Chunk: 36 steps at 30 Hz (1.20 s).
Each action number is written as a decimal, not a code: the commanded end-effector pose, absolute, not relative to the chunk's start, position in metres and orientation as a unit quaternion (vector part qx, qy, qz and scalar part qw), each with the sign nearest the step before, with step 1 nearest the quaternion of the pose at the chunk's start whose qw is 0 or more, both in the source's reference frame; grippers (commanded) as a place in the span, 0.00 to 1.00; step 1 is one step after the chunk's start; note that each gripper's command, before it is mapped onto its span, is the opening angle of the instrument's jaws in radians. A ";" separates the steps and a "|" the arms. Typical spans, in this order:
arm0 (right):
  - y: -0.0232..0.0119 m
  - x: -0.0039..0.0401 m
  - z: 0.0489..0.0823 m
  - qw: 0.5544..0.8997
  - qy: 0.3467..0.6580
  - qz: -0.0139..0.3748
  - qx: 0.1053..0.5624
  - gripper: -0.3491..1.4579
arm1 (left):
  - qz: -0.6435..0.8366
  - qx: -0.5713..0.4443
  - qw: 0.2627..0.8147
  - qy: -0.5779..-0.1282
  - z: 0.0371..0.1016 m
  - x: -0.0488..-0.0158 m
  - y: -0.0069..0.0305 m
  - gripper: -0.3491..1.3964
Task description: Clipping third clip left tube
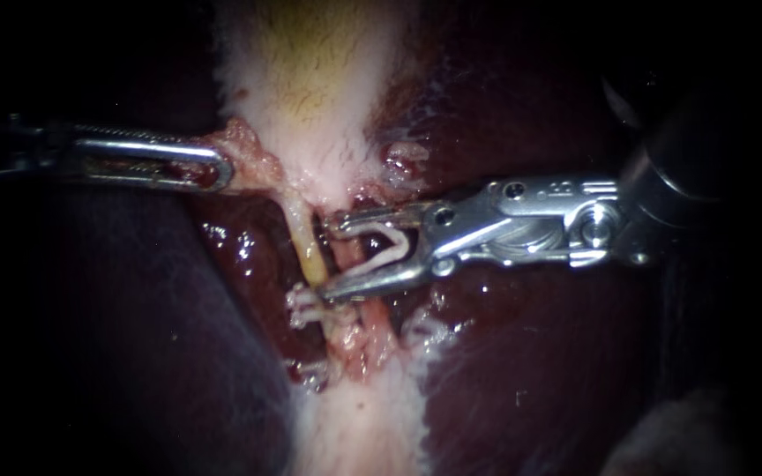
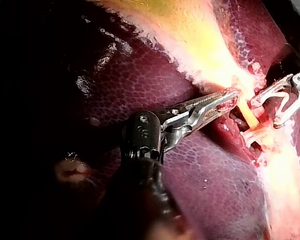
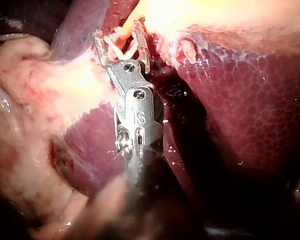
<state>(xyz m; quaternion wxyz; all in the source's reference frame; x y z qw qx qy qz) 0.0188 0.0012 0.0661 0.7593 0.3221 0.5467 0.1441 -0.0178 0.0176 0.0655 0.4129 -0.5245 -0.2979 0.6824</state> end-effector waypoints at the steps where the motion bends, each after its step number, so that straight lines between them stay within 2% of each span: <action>1: 0.0011 0.0189 0.0665 0.760 0.547 0.144 0.322 0.45 | 0.682 -0.524 0.413 -0.298 0.0655 -0.0178 0.0176 0.00; 16: 0.0013 0.0206 0.0717 0.767 0.539 0.149 0.315 0.46 | 0.682 -0.524 0.413 -0.298 0.0655 -0.0178 0.0175 0.00; 22: 0.0012 0.0217 0.0720 0.766 0.540 0.151 0.313 0.47 | 0.682 -0.524 0.413 -0.297 0.0655 -0.0179 0.0175 0.00; 36: 0.0013 0.0233 0.0707 0.727 0.578 0.183 0.324 0.47 | 0.682 -0.524 0.413 -0.297 0.0656 -0.0180 0.0175 0.00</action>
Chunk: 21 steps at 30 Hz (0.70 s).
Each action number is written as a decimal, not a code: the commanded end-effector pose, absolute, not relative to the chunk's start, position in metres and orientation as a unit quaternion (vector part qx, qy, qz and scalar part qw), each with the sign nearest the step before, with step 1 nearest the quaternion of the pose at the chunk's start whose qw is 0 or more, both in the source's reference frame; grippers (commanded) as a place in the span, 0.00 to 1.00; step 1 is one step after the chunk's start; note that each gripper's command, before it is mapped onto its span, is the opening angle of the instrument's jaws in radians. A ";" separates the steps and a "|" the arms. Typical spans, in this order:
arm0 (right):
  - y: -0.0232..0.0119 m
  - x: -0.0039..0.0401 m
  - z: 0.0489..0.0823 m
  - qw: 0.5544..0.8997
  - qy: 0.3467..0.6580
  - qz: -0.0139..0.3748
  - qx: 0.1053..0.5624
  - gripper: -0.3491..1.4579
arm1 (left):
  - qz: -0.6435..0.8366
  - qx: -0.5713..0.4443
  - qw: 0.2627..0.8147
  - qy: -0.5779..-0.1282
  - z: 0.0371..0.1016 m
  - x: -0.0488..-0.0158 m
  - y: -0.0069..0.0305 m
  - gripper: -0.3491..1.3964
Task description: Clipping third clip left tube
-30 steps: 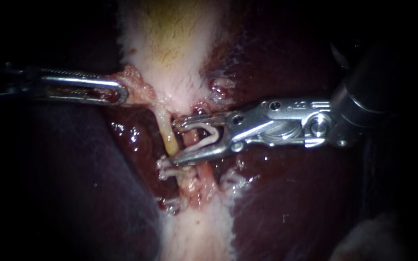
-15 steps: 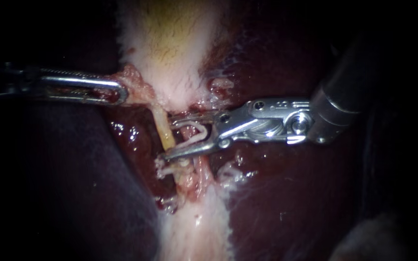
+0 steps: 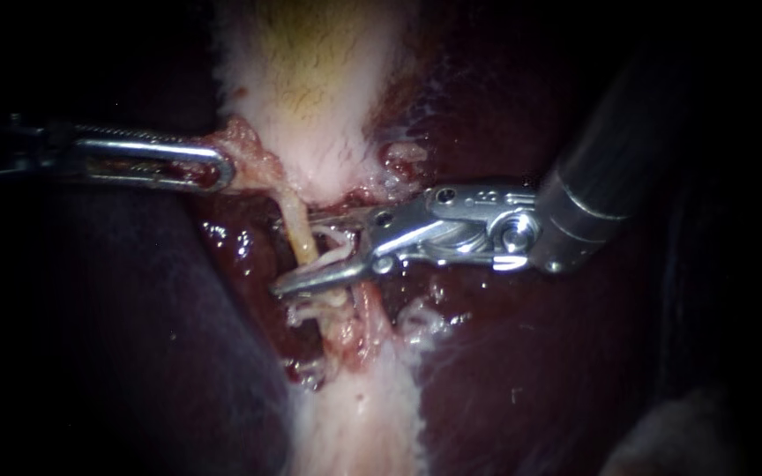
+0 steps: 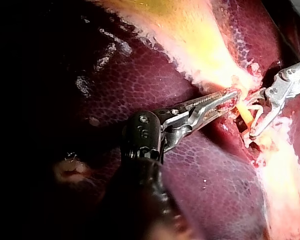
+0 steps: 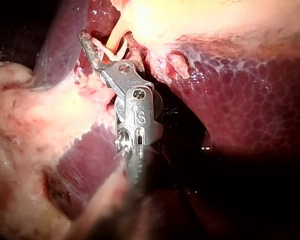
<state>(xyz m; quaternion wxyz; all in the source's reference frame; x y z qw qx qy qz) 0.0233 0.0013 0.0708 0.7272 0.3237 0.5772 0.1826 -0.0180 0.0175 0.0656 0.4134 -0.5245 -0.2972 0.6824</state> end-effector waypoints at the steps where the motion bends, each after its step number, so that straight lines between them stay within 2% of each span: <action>1: 0.0014 0.0233 0.0704 0.723 0.581 0.184 0.324 0.47 | 0.682 -0.524 0.413 -0.297 0.0656 -0.0180 0.0175 0.00; 9: 0.0029 0.0233 0.0664 0.696 0.605 0.195 0.333 0.47 | 0.682 -0.524 0.413 -0.297 0.0656 -0.0180 0.0175 0.00; 13: 0.0031 0.0232 0.0651 0.689 0.609 0.188 0.345 0.46 | 0.682 -0.524 0.413 -0.297 0.0656 -0.0179 0.0175 0.00; 21: 0.0029 0.0232 0.0646 0.683 0.609 0.179 0.361 0.42 | 0.682 -0.524 0.413 -0.297 0.0656 -0.0179 0.0175 0.00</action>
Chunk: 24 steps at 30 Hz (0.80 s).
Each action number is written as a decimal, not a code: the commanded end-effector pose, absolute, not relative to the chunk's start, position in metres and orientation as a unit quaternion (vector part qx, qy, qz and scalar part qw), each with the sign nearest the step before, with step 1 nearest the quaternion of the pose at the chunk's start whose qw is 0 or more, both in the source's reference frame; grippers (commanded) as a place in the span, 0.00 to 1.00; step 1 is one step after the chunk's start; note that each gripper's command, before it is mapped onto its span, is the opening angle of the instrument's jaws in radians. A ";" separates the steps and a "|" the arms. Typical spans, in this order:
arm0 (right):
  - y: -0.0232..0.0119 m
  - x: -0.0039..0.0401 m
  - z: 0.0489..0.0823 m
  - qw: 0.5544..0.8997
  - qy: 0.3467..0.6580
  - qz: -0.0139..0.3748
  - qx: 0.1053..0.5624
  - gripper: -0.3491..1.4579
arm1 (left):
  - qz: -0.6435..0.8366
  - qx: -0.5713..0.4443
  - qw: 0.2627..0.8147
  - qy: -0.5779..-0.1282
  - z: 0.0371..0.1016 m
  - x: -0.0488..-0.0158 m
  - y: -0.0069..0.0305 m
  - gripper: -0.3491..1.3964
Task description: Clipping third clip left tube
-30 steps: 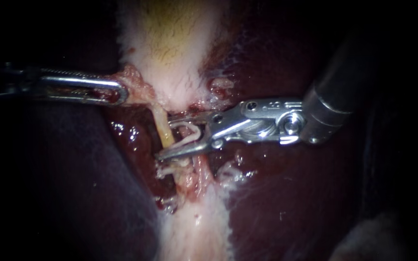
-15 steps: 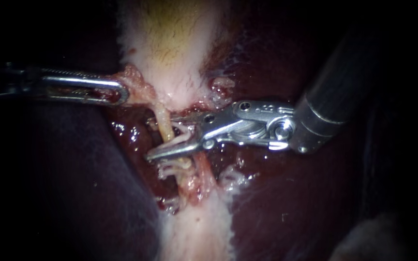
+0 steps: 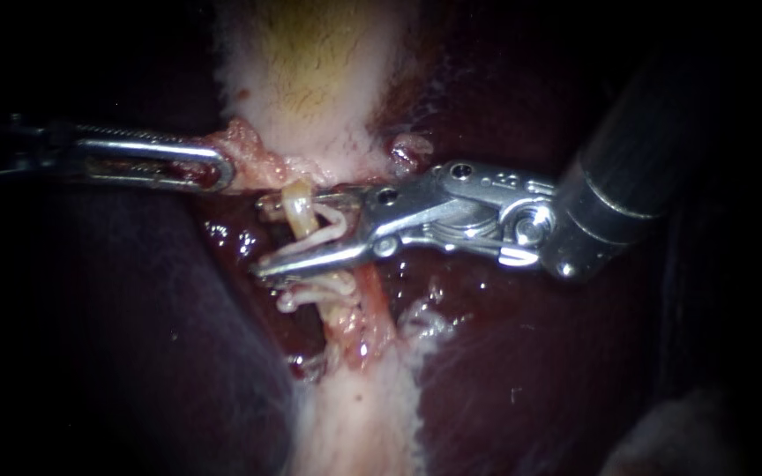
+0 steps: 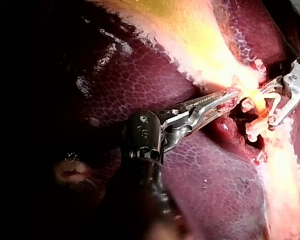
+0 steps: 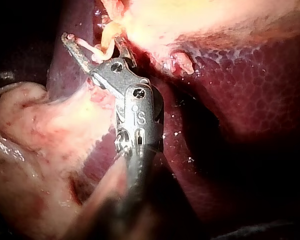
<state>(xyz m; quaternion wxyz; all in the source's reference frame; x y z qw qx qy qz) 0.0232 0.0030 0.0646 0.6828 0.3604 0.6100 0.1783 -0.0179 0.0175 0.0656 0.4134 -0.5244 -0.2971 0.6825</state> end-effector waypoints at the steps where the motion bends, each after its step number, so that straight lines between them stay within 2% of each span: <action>1: 0.0029 0.0231 0.0646 0.683 0.608 0.181 0.363 0.40 | 0.682 -0.524 0.413 -0.297 0.0656 -0.0179 0.0176 0.00; 14: 0.0030 0.0224 0.0646 0.677 0.601 0.197 0.378 0.17 | 0.682 -0.524 0.413 -0.297 0.0656 -0.0179 0.0176 0.00; 18: 0.0030 0.0220 0.0647 0.672 0.593 0.211 0.389 0.01 | 0.682 -0.524 0.413 -0.297 0.0656 -0.0179 0.0176 0.00; 21: 0.0033 0.0217 0.0648 0.664 0.572 0.238 0.418 0.00 | 0.682 -0.524 0.413 -0.297 0.0656 -0.0180 0.0176 0.00; 24: 0.0034 0.0215 0.0648 0.673 0.560 0.238 0.420 0.00 | 0.682 -0.524 0.413 -0.297 0.0657 -0.0180 0.0176 0.00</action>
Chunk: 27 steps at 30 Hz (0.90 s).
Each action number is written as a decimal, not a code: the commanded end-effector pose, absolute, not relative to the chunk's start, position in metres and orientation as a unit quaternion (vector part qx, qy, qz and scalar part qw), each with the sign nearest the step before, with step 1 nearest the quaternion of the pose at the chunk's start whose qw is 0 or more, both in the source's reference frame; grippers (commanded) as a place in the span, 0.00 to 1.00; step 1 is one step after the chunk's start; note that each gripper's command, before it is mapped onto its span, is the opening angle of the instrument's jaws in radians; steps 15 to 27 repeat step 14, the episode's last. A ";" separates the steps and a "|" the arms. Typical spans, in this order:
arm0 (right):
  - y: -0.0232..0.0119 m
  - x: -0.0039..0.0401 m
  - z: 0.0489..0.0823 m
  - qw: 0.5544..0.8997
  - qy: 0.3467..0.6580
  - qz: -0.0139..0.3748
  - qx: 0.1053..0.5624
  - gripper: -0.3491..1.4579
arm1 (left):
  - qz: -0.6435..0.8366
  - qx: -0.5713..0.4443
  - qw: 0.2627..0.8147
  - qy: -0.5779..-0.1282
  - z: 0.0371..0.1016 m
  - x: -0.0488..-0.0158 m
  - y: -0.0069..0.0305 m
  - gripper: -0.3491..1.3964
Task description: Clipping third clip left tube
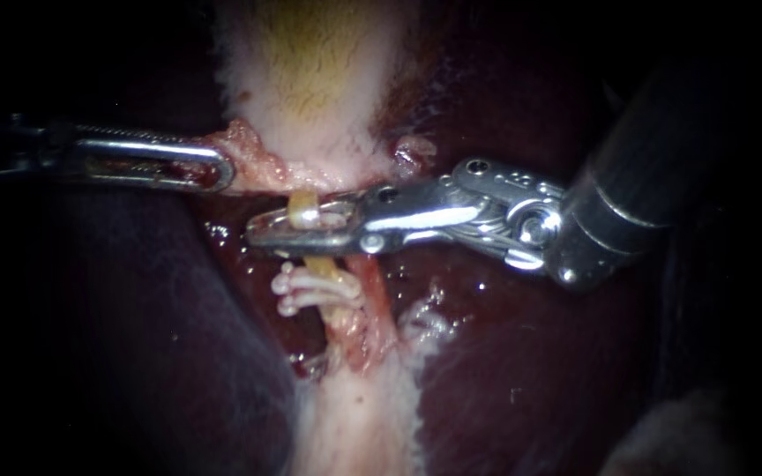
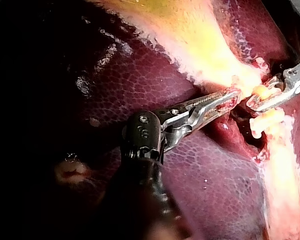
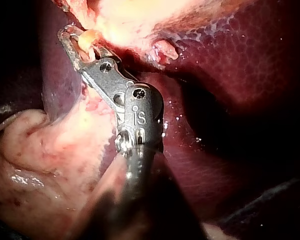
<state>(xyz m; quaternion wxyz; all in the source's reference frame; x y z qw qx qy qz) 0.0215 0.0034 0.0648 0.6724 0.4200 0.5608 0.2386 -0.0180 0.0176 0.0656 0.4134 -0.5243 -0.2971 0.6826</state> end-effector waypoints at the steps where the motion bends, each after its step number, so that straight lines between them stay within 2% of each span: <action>1: 0.0034 0.0214 0.0648 0.675 0.558 0.238 0.420 0.00 | 0.682 -0.524 0.413 -0.297 0.0657 -0.0180 0.0176 0.00; 27: 0.0033 0.0213 0.0651 0.679 0.554 0.236 0.420 0.00 | 0.682 -0.524 0.413 -0.297 0.0657 -0.0180 0.0176 0.00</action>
